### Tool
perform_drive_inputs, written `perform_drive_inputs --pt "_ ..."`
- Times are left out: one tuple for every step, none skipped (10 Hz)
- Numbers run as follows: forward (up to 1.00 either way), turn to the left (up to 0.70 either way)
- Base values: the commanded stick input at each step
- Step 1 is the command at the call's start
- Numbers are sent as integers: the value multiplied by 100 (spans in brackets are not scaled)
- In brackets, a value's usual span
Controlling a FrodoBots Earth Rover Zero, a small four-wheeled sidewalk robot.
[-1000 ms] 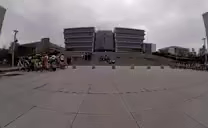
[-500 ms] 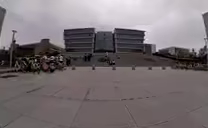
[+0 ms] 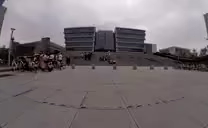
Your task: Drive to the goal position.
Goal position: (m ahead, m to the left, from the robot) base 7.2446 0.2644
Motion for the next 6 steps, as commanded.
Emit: perform_drive_inputs --pt "70 0" --pt "70 0" --pt "70 0" --pt "70 0" --pt "70 0" --pt "70 0"
